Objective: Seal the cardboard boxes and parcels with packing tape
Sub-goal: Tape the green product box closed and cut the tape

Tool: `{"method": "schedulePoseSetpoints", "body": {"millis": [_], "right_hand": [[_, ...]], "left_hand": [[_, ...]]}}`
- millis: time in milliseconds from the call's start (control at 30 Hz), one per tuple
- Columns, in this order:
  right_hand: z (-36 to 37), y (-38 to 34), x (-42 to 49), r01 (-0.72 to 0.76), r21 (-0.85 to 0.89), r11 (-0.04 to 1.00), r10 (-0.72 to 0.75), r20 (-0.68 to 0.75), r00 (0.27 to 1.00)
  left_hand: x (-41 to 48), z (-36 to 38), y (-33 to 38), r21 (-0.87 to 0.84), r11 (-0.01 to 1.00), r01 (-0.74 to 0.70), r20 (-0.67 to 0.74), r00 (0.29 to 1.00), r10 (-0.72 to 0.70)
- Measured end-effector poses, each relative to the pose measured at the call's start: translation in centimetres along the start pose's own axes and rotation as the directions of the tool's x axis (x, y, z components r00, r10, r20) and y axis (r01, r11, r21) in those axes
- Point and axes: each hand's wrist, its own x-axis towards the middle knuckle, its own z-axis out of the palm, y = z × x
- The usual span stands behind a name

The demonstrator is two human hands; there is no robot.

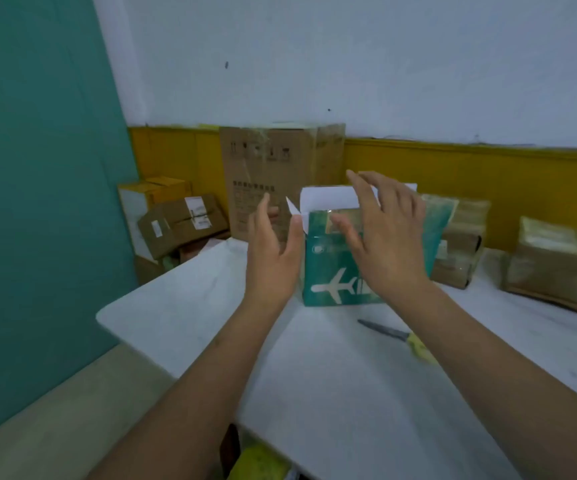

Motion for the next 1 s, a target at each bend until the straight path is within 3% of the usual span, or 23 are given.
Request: {"method": "schedulePoseSetpoints", "body": {"millis": [100, 200, 300, 500, 600, 700, 833, 933, 1000], "right_hand": [[3.1, 1.1, 1.3, 0.083, -0.110, 0.990, -0.071, 0.114, 0.991], [5.0, 2.2, 1.7, 0.178, -0.143, 0.974, -0.159, 0.138, 0.978], [5.3, 3.2, 1.7, 0.274, -0.185, 0.944, -0.253, 0.128, 0.959], [4.0, 1.7, 1.0, 0.206, -0.047, 0.977, -0.206, -0.009, 0.978], [3.4, 1.4, 0.9, 0.215, -0.019, 0.976, -0.216, -0.081, 0.973], [2.2, 1.4, 1.1, 0.329, 0.003, 0.944, -0.327, -0.114, 0.938], [0.5, 2.7, 2.4, 0.482, 0.138, 0.865, -0.492, 0.045, 0.870], [-0.7, 3.3, 2.9, 0.400, 0.269, 0.876, -0.458, 0.204, 0.865], [-2.1, 3.7, 3.7, 0.262, 0.344, 0.902, -0.380, 0.343, 0.859]], "left_hand": [[2.0, 2.7, -1.2, -0.238, 0.968, 0.078, 0.095, 0.994, -0.057], [3.0, 4.5, -3.4, -0.377, 0.913, 0.158, 0.125, 0.985, -0.119], [3.1, 4.8, -4.0, -0.438, 0.872, 0.216, 0.101, 0.976, -0.191], [2.8, 4.8, -3.4, -0.483, 0.836, 0.261, 0.102, 0.965, -0.242], [2.5, 4.3, -2.8, -0.436, 0.894, 0.103, 0.039, 0.995, -0.095], [2.1, 3.7, -2.6, -0.367, 0.929, -0.041, -0.039, 0.999, 0.029], [1.6, 2.9, -2.8, -0.146, 0.959, -0.244, -0.013, 0.970, 0.244], [1.8, 3.1, -3.3, -0.152, 0.937, -0.315, 0.106, 0.937, 0.333], [2.0, 3.2, -3.8, -0.142, 0.940, -0.309, 0.119, 0.938, 0.326]]}}
